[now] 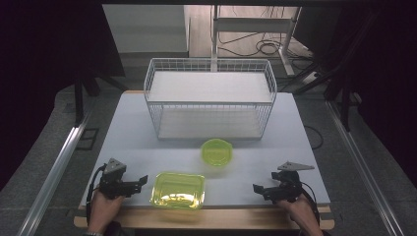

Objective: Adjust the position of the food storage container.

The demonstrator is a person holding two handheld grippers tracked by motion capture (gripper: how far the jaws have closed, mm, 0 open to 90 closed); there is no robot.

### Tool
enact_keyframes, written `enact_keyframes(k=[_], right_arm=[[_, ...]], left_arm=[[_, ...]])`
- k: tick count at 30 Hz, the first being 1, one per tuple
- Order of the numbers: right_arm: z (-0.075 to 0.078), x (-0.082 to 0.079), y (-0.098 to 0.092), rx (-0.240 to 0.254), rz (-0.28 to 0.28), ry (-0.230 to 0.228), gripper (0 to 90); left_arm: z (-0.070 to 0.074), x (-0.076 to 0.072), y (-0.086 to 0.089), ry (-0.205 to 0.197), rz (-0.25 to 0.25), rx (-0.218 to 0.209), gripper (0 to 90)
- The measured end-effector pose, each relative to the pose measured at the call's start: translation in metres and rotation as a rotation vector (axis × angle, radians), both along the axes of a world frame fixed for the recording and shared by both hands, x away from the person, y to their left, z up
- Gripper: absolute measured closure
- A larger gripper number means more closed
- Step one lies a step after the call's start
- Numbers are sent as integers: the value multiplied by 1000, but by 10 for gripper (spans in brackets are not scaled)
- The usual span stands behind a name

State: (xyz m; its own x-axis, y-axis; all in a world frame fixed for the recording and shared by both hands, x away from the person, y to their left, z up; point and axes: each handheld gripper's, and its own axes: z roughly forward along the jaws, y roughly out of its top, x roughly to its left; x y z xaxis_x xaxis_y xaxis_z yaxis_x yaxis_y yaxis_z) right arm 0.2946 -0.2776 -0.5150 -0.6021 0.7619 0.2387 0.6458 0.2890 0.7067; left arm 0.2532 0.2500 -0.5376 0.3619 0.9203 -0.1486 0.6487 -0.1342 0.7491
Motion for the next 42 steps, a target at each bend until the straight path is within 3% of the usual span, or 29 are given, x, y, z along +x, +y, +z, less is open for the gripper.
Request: enact_keyframes(k=[2, 6, 12, 17, 21, 32, 37, 42], right_arm=[[-1, 1, 3, -43, -5, -13, 0], [2, -1, 7, -68, -4, -28, 7], [4, -2, 10, -61, -19, -24, 68], [4, -2, 11, -64, -19, -7, 116], [4, -2, 14, -62, -9, 8, 205], [16, -2, 20, -43, 9, -11, 425], [24, 2, 28, -43, 59, -14, 549], [28, 7, 41, -76, 117, -16, 701]], left_arm=[[0, 0, 1, -4, 4, -6, 57], [-1, 0, 0, -12, 1, -6, 57], [-4, 1, -3, 0, -21, 23, 52], [-6, 3, -1, 8, -27, -7, 42], [-6, 3, -2, 3, -35, -14, 40], [-6, 3, -2, -5, -39, -14, 40], [-6, 3, -3, -8, -55, -7, 42], [-5, 3, -3, -10, -56, -2, 43]])
